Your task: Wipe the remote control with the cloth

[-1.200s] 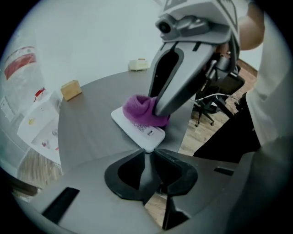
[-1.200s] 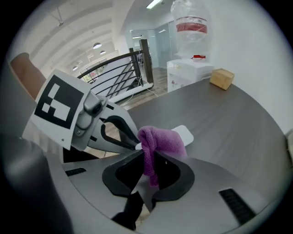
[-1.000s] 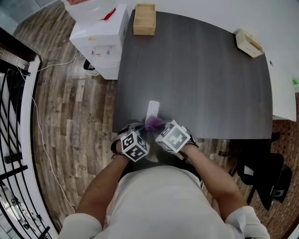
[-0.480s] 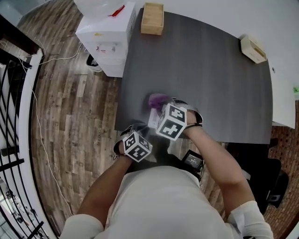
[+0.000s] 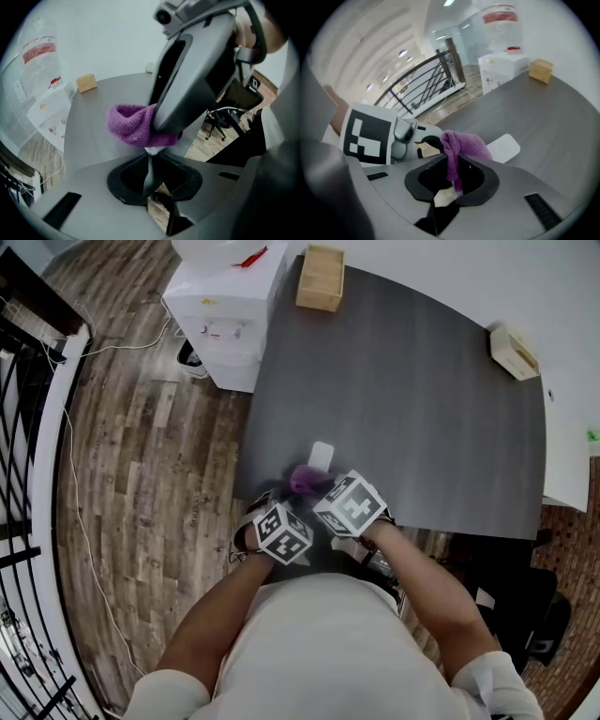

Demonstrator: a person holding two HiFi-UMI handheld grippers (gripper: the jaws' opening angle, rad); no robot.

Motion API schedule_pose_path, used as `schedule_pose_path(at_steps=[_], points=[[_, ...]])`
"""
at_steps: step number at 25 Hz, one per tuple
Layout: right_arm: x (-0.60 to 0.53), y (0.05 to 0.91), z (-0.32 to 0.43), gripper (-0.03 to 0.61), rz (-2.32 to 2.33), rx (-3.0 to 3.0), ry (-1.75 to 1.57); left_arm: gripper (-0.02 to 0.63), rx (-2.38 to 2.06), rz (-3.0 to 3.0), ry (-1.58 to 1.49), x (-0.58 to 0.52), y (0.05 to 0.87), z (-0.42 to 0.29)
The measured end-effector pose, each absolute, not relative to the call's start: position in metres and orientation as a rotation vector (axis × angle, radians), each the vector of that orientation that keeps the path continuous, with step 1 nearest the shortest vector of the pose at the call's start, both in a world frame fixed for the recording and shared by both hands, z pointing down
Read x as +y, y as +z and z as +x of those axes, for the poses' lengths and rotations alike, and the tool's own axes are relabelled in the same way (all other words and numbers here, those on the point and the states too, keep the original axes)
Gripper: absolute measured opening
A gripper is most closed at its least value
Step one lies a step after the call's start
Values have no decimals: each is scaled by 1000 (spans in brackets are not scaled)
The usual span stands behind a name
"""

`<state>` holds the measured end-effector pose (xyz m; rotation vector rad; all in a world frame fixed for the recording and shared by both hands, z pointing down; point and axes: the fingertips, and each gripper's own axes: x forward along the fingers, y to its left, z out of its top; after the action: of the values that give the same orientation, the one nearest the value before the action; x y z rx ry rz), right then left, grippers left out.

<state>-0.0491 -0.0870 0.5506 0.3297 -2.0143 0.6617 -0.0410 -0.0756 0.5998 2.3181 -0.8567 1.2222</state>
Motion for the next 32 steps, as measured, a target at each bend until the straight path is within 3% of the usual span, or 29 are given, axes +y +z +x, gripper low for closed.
schedule_pose_path(at_steps=[5, 11, 16, 25, 28, 32], points=[[-67, 544, -45, 69, 389, -2046, 1126, 67, -841, 2316, 1210, -74, 601, -45], [-89, 519, 2, 69, 611, -2139, 1075, 72, -918, 2264, 989, -94, 571, -47], [-100, 514, 61, 69, 878, -2129, 1097, 251, -975, 2205, 970, -126, 560, -18], [-83, 527, 99, 69, 921, -2106, 1165, 265, -1036, 2146, 1323, -140, 597, -9], [-81, 529, 98, 69, 901, -2117, 1175, 210, -890, 2109, 1059, -135, 589, 3], [-92, 538, 80, 69, 860, -2133, 1150, 199, -653, 1708, 320, -128, 577, 20]])
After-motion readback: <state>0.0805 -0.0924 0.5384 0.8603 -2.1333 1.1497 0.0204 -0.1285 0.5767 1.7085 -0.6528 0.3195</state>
